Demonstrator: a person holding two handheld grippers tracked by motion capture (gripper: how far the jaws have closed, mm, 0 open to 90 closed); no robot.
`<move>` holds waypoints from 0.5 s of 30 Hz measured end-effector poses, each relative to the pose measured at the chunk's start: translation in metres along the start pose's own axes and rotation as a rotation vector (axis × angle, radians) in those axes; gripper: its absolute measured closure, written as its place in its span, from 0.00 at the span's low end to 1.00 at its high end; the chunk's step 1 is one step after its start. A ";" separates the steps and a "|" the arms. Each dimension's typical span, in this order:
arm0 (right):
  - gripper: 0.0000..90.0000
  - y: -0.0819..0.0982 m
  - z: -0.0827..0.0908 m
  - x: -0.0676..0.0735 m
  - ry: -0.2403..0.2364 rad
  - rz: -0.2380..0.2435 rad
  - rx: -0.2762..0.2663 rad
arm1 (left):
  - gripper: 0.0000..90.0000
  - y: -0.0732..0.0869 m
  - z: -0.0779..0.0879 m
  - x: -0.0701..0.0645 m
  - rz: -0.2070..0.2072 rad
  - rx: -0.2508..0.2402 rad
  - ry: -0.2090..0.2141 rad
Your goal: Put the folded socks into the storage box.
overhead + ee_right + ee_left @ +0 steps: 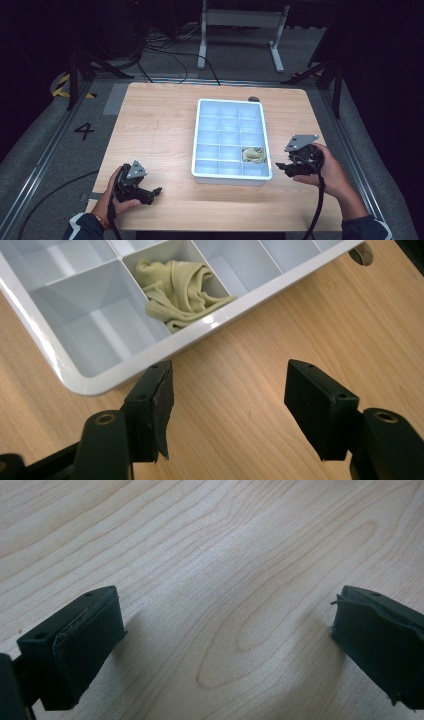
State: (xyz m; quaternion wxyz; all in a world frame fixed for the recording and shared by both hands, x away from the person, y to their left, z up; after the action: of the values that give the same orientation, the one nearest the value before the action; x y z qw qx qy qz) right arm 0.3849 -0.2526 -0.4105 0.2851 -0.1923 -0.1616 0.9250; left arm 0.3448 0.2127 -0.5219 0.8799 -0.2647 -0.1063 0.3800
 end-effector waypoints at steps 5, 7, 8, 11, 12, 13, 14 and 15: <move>0.42 0.011 0.001 0.000 0.001 -0.010 -0.005 | 0.00 0.000 0.000 0.000 0.001 -0.001 0.000; 0.42 0.016 0.001 0.000 0.000 -0.010 -0.007 | 0.00 0.000 0.000 0.000 0.000 0.000 0.000; 0.42 0.018 0.001 0.000 0.001 -0.012 -0.003 | 0.00 0.000 0.000 0.000 0.000 0.000 0.000; 0.42 0.022 0.000 0.000 0.004 -0.011 0.000 | 0.00 0.000 0.000 0.000 0.000 0.000 0.000; 0.42 0.025 -0.001 0.000 0.006 -0.012 0.004 | 0.00 0.000 0.000 0.000 0.000 0.000 0.000; 0.42 0.027 -0.001 0.001 0.004 -0.013 0.003 | 0.00 0.000 0.000 0.000 0.000 0.000 0.000; 0.42 0.030 -0.002 0.001 0.001 -0.015 0.003 | 0.00 0.000 0.000 0.000 0.000 0.000 0.000; 0.42 0.032 -0.003 0.001 0.004 -0.020 0.005 | 0.00 0.000 0.000 0.000 0.000 0.000 0.000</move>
State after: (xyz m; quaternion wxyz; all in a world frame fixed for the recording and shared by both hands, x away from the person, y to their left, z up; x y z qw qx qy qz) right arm 0.3706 -0.2767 -0.4267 0.2950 -0.1920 -0.1607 0.9221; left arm 0.3447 0.2127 -0.5219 0.8798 -0.2647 -0.1063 0.3801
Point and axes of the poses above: each handheld gripper's, and its own axes: z roughly backward along the jaws, y roughly out of its underside, x roughly to its left, the point moved 5 cm from there along -z, roughly forward along the jaws, and after that the axes turned 8 degrees about x, right-handed, at the moved point
